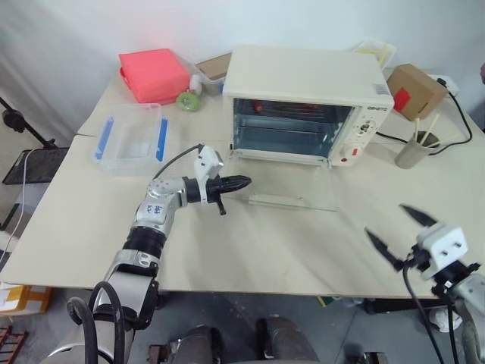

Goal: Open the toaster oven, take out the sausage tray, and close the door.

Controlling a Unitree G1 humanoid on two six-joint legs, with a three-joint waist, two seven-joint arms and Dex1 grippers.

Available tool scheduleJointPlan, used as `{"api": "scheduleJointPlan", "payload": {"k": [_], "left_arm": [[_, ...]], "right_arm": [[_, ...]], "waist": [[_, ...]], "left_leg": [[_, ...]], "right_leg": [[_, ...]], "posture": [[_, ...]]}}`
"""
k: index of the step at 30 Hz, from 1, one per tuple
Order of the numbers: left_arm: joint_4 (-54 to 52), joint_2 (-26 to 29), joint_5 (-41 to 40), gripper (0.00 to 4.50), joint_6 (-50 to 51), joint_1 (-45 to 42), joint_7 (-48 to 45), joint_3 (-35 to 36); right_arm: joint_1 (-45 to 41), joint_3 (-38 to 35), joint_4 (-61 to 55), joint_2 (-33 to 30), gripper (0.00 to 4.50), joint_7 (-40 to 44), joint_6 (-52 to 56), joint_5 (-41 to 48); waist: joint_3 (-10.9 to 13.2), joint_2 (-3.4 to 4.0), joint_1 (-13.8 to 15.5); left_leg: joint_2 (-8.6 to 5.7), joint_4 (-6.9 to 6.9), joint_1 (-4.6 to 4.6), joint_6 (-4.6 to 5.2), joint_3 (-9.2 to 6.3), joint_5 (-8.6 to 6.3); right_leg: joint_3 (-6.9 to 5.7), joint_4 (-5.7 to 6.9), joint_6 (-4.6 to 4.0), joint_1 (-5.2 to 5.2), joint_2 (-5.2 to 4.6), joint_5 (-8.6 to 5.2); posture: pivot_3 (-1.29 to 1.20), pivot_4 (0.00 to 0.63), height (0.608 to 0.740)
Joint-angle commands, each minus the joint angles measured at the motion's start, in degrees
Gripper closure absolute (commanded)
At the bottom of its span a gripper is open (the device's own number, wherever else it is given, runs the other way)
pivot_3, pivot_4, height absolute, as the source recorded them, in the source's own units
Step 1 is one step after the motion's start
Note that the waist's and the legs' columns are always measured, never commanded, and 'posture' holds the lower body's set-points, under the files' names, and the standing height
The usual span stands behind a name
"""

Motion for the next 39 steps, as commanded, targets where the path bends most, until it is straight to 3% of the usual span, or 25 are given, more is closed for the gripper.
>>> {"api": "scheduleJointPlan", "payload": {"k": [1,2,5,8,13,18,23,26,30,39], "left_arm": [[-3.5,1.4,1.7,4.47,-2.9,2.9,0.6,-0.2],[-4.4,1.4,1.7,4.47,-3.1,3.9,1.1,0.1],[-7.6,1.7,0.9,3.89,-3.1,6.7,2.5,1.3],[-13.1,2.2,-1.5,2.98,-2.4,10.4,3.6,3.8],[-18.7,2.7,-3.8,1.52,-0.9,13.6,5.2,6.2],[-33.3,3.8,-9.3,0.01,2.0,22.4,10.4,12.7],[-40.6,4.0,-11.1,0.01,5.7,27.1,13.7,13.6],[-42.2,4.0,-11.3,0.01,6.7,28.2,14.9,13.2],[-43.0,3.7,-11.2,0.00,7.1,28.8,15.6,12.6],[-36.7,2.6,-10.7,0.00,5.7,22.6,15.3,11.5]], "right_arm": [[-7.9,2.9,-5.6,-2.7,0.00,-4.0,8.8,-1.5],[-10.5,4.6,-6.3,-2.8,0.00,-3.6,10.5,-0.8],[-17.2,10.7,-6.0,-3.2,0.00,-0.3,11.1,-0.9],[-26.9,19.4,-1.2,-1.7,0.00,0.5,9.2,-6.1],[-36.2,26.0,7.3,1.3,0.00,-2.2,5.6,-12.3],[-57.7,38.1,36.3,8.0,0.00,-16.4,0.8,-31.0],[-68.5,40.6,53.9,11.5,0.00,-24.6,-5.1,-35.2],[-73.4,41.6,62.2,13.2,0.00,-27.6,-6.5,-37.0],[-76.6,42.7,68.6,14.3,0.82,-29.6,-7.7,-38.4],[-78.6,43.6,72.5,15.3,3.79,-30.7,-9.3,-39.7]], "waist": [[0.0,0.01,-0.6],[0.0,0.01,-0.5],[0.0,0.01,-0.2],[0.0,0.01,-0.3],[0.0,0.00,0.0],[0.0,0.00,-1.9],[0.0,0.00,-1.9],[0.0,0.00,-2.1],[0.0,0.00,-2.2],[0.0,0.00,-2.2]], "left_leg": [[0.01,-0.03,0.03,-0.03,0.00,0.02],[0.01,-0.10,0.08,-0.09,0.00,0.05],[0.06,-0.18,0.08,-0.17,-0.15,0.10],[0.05,-0.17,0.03,-0.16,-0.12,0.10],[0.04,-0.04,-0.06,-0.11,-0.22,0.09],[0.06,0.10,-0.10,-0.06,-0.07,0.06],[0.11,-0.03,-0.30,-0.12,-0.11,0.10],[0.10,0.24,-0.90,-0.10,-0.11,0.10],[0.12,0.31,-0.91,-0.09,-0.13,0.10],[0.13,0.34,-0.91,-0.10,-0.12,0.10]], "right_leg": [[0.02,0.04,-0.01,0.00,0.02,-0.01],[0.05,0.09,-0.05,-0.03,0.03,-0.03],[-0.08,0.10,-0.15,-0.04,0.07,-0.08],[-0.08,0.07,-0.16,-0.06,0.06,-0.09],[-0.20,0.07,-0.16,-0.08,0.00,-0.09],[-0.11,0.31,-0.16,-0.24,-0.04,-0.08],[-0.17,0.43,-0.26,-0.57,-0.02,-0.14],[-0.17,0.50,-0.25,-1.02,-0.04,-0.14],[-0.19,0.59,-0.25,-1.03,-0.02,-0.14],[-0.19,0.64,-0.25,-1.03,-0.02,-0.14]], "posture": [[0.00,0.150,0.740],[0.00,0.150,0.740],[0.00,0.150,0.740],[0.00,0.150,0.740],[0.00,0.150,0.740],[0.00,0.150,0.740],[0.00,0.150,0.740],[0.00,0.150,0.740],[0.00,0.150,0.740],[0.00,0.150,0.740]]}}
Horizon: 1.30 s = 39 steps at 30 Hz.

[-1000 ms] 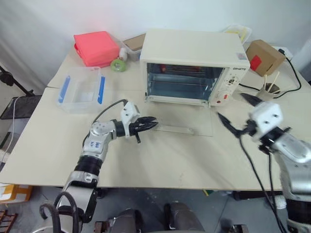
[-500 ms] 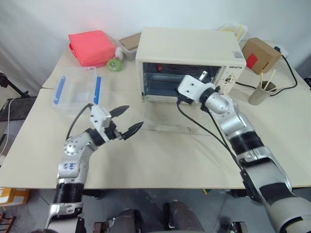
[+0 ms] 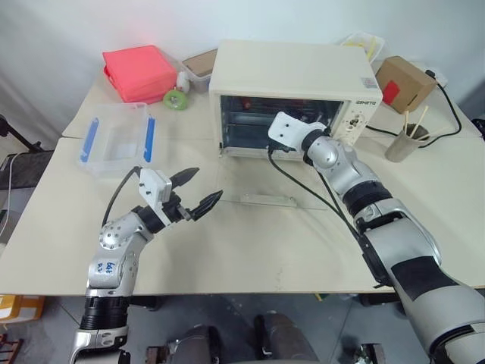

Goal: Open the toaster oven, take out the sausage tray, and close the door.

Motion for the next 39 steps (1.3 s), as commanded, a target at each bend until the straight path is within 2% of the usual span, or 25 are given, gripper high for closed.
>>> {"api": "scheduleJointPlan", "payload": {"k": [1,2,3,10,18,20,24,28,35,39], "left_arm": [[3.1,-0.4,-0.2,0.00,-2.0,-4.3,-1.1,-0.9],[4.8,-0.6,0.1,0.00,-2.6,-5.9,-1.6,-1.3],[7.6,-0.9,0.5,0.00,-3.5,-8.6,-2.3,-1.7],[28.0,-3.2,1.4,0.00,-9.9,-27.3,-4.7,-1.3],[42.3,-2.9,0.4,0.00,-12.2,-37.5,-6.3,2.1],[44.9,-2.6,0.8,0.00,-13.4,-39.0,-6.8,2.5],[49.2,-2.5,0.7,0.00,-12.6,-41.0,-9.1,2.7],[50.8,-3.0,1.0,0.00,-12.7,-41.7,-10.3,2.7],[52.2,-3.3,1.1,0.00,-12.1,-41.8,-11.3,2.8],[49.8,-1.7,0.1,0.00,-5.3,-40.7,-13.0,2.9]], "right_arm": [[-1.8,0.2,-0.4,0.4,4.18,-0.5,-1.0,-0.2],[-1.9,0.2,-0.3,0.4,4.44,-0.5,-1.0,-0.3],[-1.9,0.4,-0.4,0.3,4.50,-0.7,-1.1,-0.6],[-2.3,0.4,-3.2,-0.3,4.50,-1.0,-2.8,-2.1],[1.3,0.2,-13.3,-3.0,4.50,4.0,-3.6,-2.6],[4.7,0.0,-20.1,-4.3,4.50,6.8,-2.7,-2.4],[18.5,-2.1,-43.4,-7.8,4.50,14.8,4.2,-0.7],[27.6,-3.9,-58.5,-9.0,4.50,19.3,11.0,-1.1],[38.2,-5.9,-75.9,-10.3,4.50,24.4,19.3,-2.3],[42.3,-5.4,-82.6,-10.2,4.50,26.9,22.9,-3.2]], "waist": [[0.0,-0.01,0.0],[0.0,-0.02,0.0],[0.0,-0.02,0.0],[0.0,-0.02,-0.2],[0.0,-0.02,-1.1],[0.0,-0.02,-1.1],[0.0,-0.02,-0.9],[0.0,-0.03,-0.6],[0.0,-0.05,0.6],[0.0,-0.06,0.6]], "left_leg": [[0.00,0.01,0.00,0.00,0.00,0.00],[0.00,0.01,0.01,0.00,0.00,0.00],[0.00,0.02,0.01,0.00,0.00,0.00],[0.01,0.06,-0.04,-0.01,0.03,0.00],[0.04,-0.06,-0.25,-0.01,0.05,0.00],[0.05,-0.05,-0.31,-0.01,0.03,0.00],[0.05,-0.04,-0.32,-0.01,-0.02,0.00],[0.06,0.07,-0.31,-0.03,0.00,0.00],[0.04,0.16,-0.27,-0.06,0.10,0.02],[0.04,0.16,-0.28,-0.06,0.10,0.02]], "right_leg": [[0.00,0.01,0.00,0.00,0.00,0.00],[0.00,0.02,0.00,0.01,0.00,0.00],[-0.01,0.02,0.00,0.01,0.01,0.00],[-0.04,0.16,0.00,-0.06,0.03,0.00],[-0.11,0.35,0.00,-0.32,0.03,0.00],[-0.12,0.36,0.00,-0.36,0.02,0.00],[-0.14,0.36,0.01,-0.36,0.03,0.00],[-0.13,0.27,0.01,-0.36,0.04,0.00],[-0.07,0.27,0.01,-0.36,0.03,0.00],[-0.07,0.26,0.01,-0.36,0.03,0.00]], "posture": [[0.00,0.150,0.740],[0.00,0.150,0.740],[0.00,0.150,0.740],[0.00,0.150,0.740],[0.00,0.150,0.740],[0.00,0.150,0.740],[0.00,0.150,0.740],[0.00,0.150,0.740],[0.00,0.150,0.740],[0.00,0.150,0.740]]}}
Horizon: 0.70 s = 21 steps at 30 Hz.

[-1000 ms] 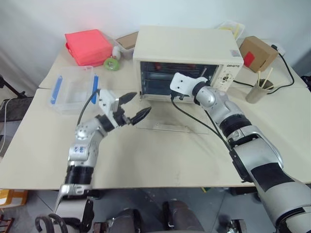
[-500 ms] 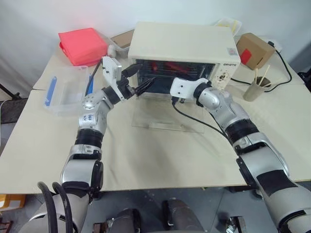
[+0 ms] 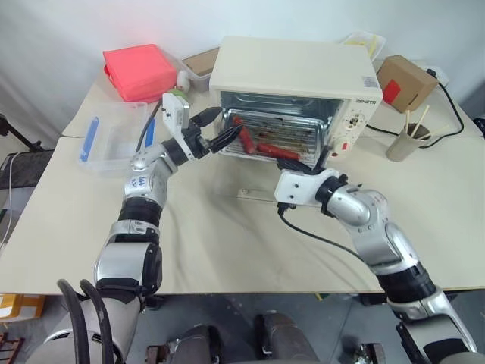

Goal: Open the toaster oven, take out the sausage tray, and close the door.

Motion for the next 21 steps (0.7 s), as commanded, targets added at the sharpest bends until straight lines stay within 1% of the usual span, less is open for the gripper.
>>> {"api": "scheduleJointPlan", "payload": {"k": [1,3,5,9,10,12,14,16,21], "left_arm": [[-3.6,2.2,-1.4,0.00,5.7,-0.1,-1.9,0.6],[-6.6,4.2,-3.6,0.00,12.7,1.0,-4.4,1.2],[-9.4,5.6,-4.8,0.00,17.7,2.2,-5.7,1.3],[-14.3,8.5,-6.2,0.00,27.5,5.0,-6.1,0.7],[-16.1,9.9,-8.0,0.00,34.5,6.3,-5.0,1.4],[-19.9,11.7,-10.1,0.00,43.9,8.6,-3.0,2.1],[-21.8,13.1,-12.8,0.00,55.9,9.4,-0.4,2.8],[-22.6,13.2,-16.0,0.00,65.2,9.5,1.7,5.1],[-24.5,10.2,-21.0,0.00,74.1,9.3,8.1,11.8]], "right_arm": [[1.5,-1.3,-7.3,-0.2,4.50,1.4,2.4,-0.4],[3.1,-1.2,-9.3,-0.5,4.50,2.2,3.3,-0.6],[3.9,-1.2,-10.4,-0.6,4.50,2.7,3.8,-0.7],[5.0,-1.1,-11.8,-1.3,4.50,3.6,3.8,-0.8],[5.5,-0.8,-12.1,-2.1,4.50,4.3,2.9,-0.4],[5.9,-0.6,-12.5,-2.9,4.50,5.0,1.7,0.1],[5.8,-0.4,-12.3,-3.9,4.50,5.8,0.5,0.4],[5.4,-0.4,-11.7,-4.6,4.50,6.3,-0.9,0.8],[4.4,-0.5,-10.1,-5.5,4.50,7.3,-4.2,2.2]], "waist": [[0.0,-0.02,-0.1],[0.0,-0.02,-0.3],[0.0,-0.02,-0.4],[0.0,-0.02,-0.2],[0.0,-0.02,-0.2],[0.0,-0.02,-0.2],[0.0,-0.04,-0.2],[0.0,-0.07,-0.2],[0.0,-0.09,0.2]], "left_leg": [[0.00,0.01,0.00,0.00,0.00,0.00],[0.00,0.03,0.00,0.00,0.01,0.00],[0.00,0.00,0.05,0.00,0.01,0.00],[0.00,0.02,0.06,0.00,0.01,0.00],[0.00,0.03,0.05,-0.01,0.01,0.00],[0.00,0.03,0.06,0.00,-0.01,0.00],[0.00,0.03,0.06,0.00,-0.04,0.00],[0.00,0.06,0.05,0.00,-0.08,0.00],[-0.02,0.12,0.05,0.00,-0.09,0.00]], "right_leg": [[0.00,0.01,0.00,0.00,0.01,0.00],[0.00,0.02,0.00,0.00,0.01,0.00],[0.01,0.07,0.00,0.00,0.02,0.00],[0.01,0.07,0.00,0.00,0.01,0.00],[0.00,0.07,0.00,0.00,0.00,0.00],[0.01,0.09,0.00,0.00,0.00,0.00],[0.01,0.11,0.00,0.00,0.00,0.00],[0.00,0.12,0.00,0.01,0.00,0.00],[-0.02,0.12,0.00,0.04,-0.03,0.00]], "posture": [[0.00,0.150,0.740],[0.00,0.150,0.740],[0.00,0.150,0.740],[0.00,0.150,0.740],[0.00,0.150,0.740],[0.00,0.150,0.740],[0.00,0.150,0.740],[0.00,0.150,0.740],[0.00,0.150,0.740]]}}
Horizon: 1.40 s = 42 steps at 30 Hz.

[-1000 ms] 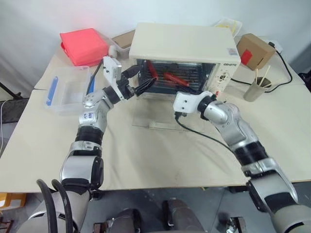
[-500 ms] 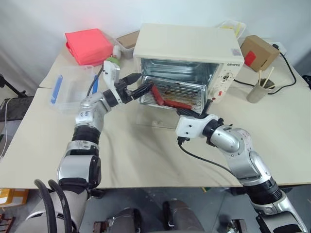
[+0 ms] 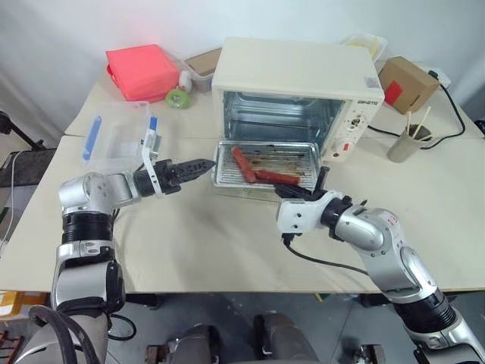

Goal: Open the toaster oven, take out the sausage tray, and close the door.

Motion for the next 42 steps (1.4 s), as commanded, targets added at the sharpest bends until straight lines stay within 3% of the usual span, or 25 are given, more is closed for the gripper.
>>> {"api": "scheduleJointPlan", "payload": {"k": [1,5,13,25,29,36,42], "left_arm": [[-3.7,-1.9,-4.5,0.19,6.0,-0.6,4.3,4.7],[-6.1,-3.8,-5.6,1.15,8.8,0.5,8.2,7.0],[-6.7,-6.5,-7.8,3.58,13.1,0.4,13.2,10.4],[-4.8,-10.5,-8.0,3.58,17.6,-1.7,18.5,12.7],[-4.0,-10.5,-8.0,4.47,17.4,-2.1,19.6,14.0],[-1.9,-11.3,-9.9,4.49,21.2,-2.9,24.5,21.7],[-1.4,-9.7,-19.0,4.50,21.5,1.5,30.4,24.6]], "right_arm": [[-1.9,-0.9,-0.4,-0.9,4.50,0.3,-2.9,1.6],[-3.1,-0.6,0.7,-0.5,4.50,0.4,-4.0,2.0],[-4.7,-0.1,1.8,0.2,4.50,0.6,-5.2,2.4],[-5.2,0.2,2.7,0.0,4.50,2.0,-7.3,3.9],[-4.4,-0.5,2.9,-0.4,4.50,2.2,-7.7,4.3],[-2.8,-2.2,2.6,-0.1,4.50,3.8,-5.7,9.2],[-1.3,-3.3,2.0,-3.2,2.80,7.9,-6.9,15.2]], "waist": [[0.0,0.00,0.2],[0.0,0.00,0.2],[0.0,0.00,0.0],[0.0,-0.01,0.2],[0.0,-0.01,0.2],[0.0,-0.01,0.2],[0.0,-0.02,0.0]], "left_leg": [[0.00,0.01,0.00,0.00,0.00,0.00],[-0.01,0.04,0.00,0.00,-0.01,0.00],[0.00,0.03,0.03,0.00,-0.01,0.00],[-0.02,0.05,0.04,0.00,-0.01,0.00],[-0.02,0.04,0.06,-0.01,-0.01,0.00],[-0.02,0.05,0.06,-0.01,-0.01,0.00],[-0.02,0.02,0.11,-0.01,-0.01,0.00]], "right_leg": [[-0.01,0.00,0.00,0.00,0.00,0.00],[0.00,0.03,0.00,0.00,0.00,0.00],[-0.01,0.09,0.00,0.00,0.01,0.00],[0.00,0.09,0.00,0.01,0.01,0.00],[0.00,0.10,0.00,0.01,0.01,0.00],[0.00,0.12,0.00,0.01,0.01,0.00],[0.01,0.15,0.00,0.01,0.00,0.00]], "posture": [[0.00,0.150,0.740],[0.00,0.150,0.740],[0.00,0.150,0.740],[0.00,0.150,0.740],[0.00,0.150,0.740],[0.00,0.150,0.740],[0.00,0.150,0.740]]}}
